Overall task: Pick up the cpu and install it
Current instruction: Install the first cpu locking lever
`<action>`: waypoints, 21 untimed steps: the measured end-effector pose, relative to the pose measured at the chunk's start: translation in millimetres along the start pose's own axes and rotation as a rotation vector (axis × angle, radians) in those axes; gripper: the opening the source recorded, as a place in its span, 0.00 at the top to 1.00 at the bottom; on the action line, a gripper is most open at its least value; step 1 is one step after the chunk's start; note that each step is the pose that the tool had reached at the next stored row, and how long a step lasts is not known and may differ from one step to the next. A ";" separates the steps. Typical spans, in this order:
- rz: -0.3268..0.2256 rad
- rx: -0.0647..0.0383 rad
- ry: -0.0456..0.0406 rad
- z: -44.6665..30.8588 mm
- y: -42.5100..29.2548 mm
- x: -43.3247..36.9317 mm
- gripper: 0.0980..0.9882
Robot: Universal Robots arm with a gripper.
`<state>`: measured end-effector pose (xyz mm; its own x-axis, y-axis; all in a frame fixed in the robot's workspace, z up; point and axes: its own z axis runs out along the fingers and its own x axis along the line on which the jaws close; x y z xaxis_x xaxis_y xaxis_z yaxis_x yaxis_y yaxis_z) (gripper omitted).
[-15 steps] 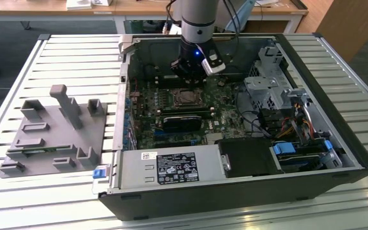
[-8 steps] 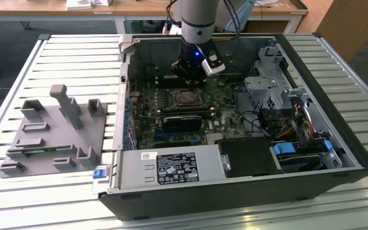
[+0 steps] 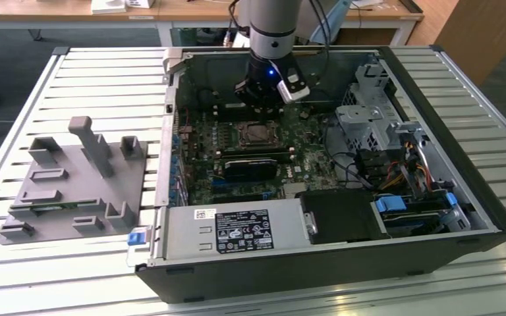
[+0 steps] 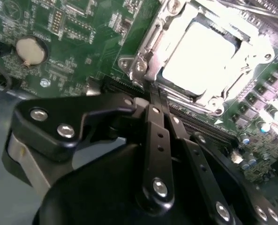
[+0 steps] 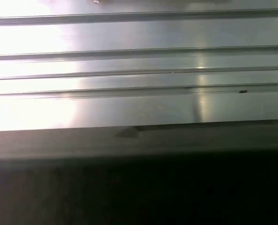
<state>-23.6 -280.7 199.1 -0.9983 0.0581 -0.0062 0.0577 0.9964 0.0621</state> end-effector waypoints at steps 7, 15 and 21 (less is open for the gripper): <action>0.000 0.002 0.0011 -13.3 0.3 0.1 0.99; 0.000 0.002 0.0012 -13.7 -6.4 -0.3 0.99; 0.000 0.003 0.0012 -13.8 -9.2 -0.5 0.99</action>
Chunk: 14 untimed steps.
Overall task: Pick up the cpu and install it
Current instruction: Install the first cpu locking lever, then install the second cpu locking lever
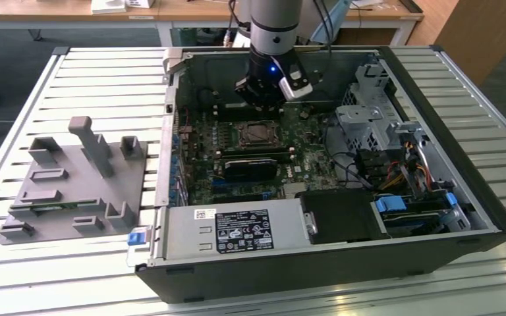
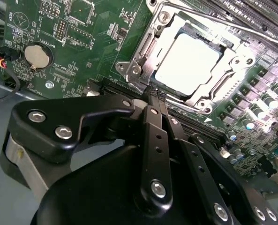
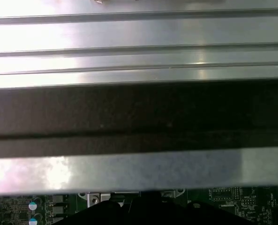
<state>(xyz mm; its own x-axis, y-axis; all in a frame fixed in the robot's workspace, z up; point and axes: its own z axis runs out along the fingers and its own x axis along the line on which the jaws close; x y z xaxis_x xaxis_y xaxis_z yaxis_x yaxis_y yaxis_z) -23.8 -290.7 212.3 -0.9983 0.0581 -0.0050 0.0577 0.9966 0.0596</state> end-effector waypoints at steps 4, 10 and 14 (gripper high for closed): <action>0.000 0.000 0.0000 -0.1 -1.5 -0.1 0.99; 0.000 0.000 0.0000 -0.3 -5.8 -0.7 0.99; 0.000 0.000 0.0000 -0.3 -8.7 -1.2 0.99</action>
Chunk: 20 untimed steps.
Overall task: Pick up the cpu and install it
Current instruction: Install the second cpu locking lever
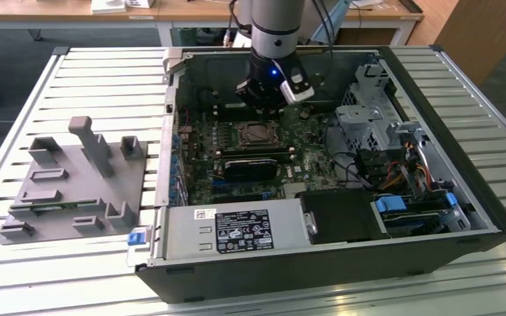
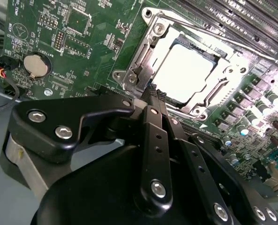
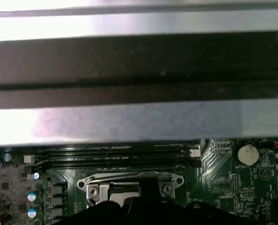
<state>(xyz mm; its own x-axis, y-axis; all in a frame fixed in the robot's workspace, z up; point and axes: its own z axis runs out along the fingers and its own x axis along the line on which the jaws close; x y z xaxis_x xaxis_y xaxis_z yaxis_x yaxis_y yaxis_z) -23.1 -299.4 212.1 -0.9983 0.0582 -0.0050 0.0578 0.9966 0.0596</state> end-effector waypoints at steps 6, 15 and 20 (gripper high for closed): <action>0.000 0.000 0.0000 -1.1 -3.4 -0.2 0.99; 0.000 0.000 0.0001 -36.0 -1.5 -0.3 0.99; 0.000 0.000 0.0000 -36.9 -8.7 0.4 0.99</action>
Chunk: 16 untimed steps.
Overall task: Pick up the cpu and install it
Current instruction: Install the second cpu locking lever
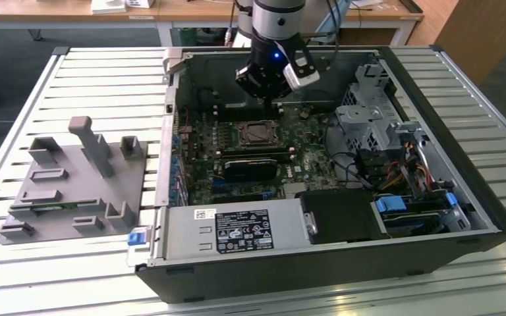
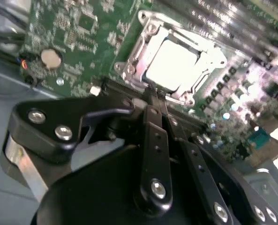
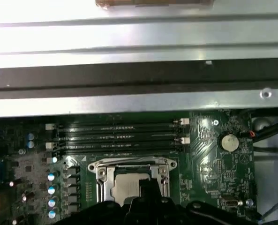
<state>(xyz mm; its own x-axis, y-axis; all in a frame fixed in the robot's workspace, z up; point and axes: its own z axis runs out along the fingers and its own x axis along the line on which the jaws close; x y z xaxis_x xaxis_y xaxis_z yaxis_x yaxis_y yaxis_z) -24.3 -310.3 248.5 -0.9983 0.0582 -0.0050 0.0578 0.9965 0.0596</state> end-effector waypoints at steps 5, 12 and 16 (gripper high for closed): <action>0.000 0.000 0.0016 -0.1 -19.7 -1.1 0.99; 0.001 -0.005 0.0140 4.3 -37.0 -2.1 0.99; 0.001 -0.013 0.0147 7.9 -47.0 -2.7 0.99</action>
<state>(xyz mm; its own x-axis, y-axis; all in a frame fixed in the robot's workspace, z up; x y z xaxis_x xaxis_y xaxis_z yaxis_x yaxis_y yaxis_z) -24.3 -356.8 237.8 -0.9983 0.0580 0.0098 0.0586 0.9957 0.0722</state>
